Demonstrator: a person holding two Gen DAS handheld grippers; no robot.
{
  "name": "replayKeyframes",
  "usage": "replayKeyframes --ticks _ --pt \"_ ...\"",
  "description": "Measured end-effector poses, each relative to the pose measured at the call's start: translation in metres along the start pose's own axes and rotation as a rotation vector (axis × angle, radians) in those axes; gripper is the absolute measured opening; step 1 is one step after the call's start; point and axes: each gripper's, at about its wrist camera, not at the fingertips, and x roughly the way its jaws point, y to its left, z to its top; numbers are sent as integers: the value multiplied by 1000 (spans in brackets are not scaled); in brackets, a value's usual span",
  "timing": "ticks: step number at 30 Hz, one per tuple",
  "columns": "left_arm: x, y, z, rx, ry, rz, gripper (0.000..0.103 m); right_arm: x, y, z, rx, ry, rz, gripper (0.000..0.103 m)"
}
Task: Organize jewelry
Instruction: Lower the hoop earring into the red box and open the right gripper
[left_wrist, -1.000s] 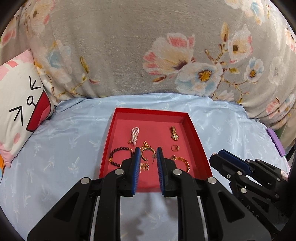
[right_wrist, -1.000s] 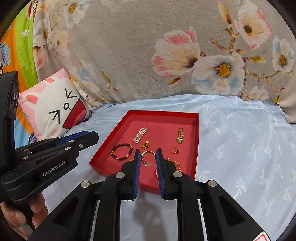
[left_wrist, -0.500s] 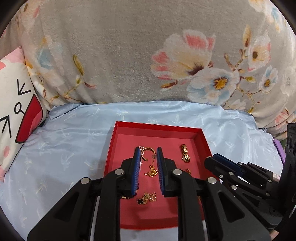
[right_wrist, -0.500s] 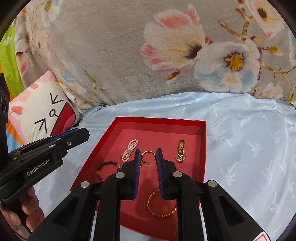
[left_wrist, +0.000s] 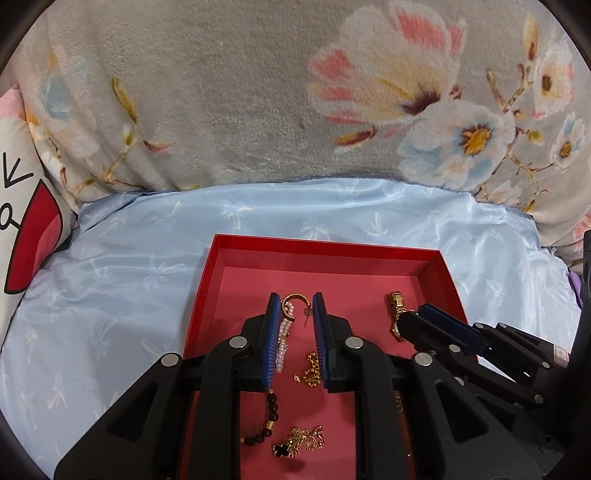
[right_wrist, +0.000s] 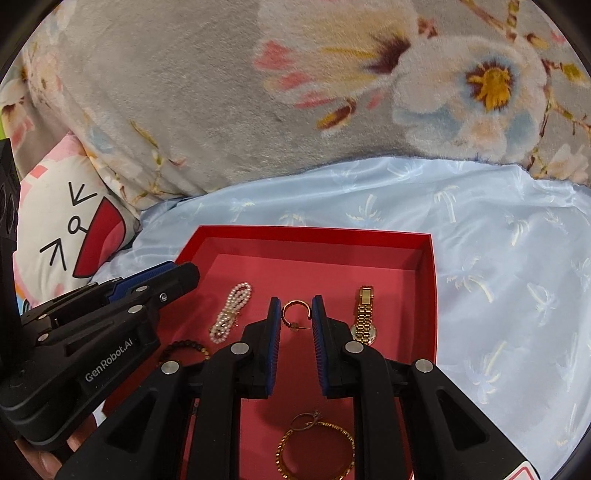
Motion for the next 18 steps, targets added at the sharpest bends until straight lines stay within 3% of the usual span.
replayKeyframes --ticks 12,18 --pt "16 -1 1 -2 18 8 17 11 -12 5 -27 1 -30 16" --pt "25 -4 10 -5 25 9 17 22 -14 8 -31 57 -8 16"
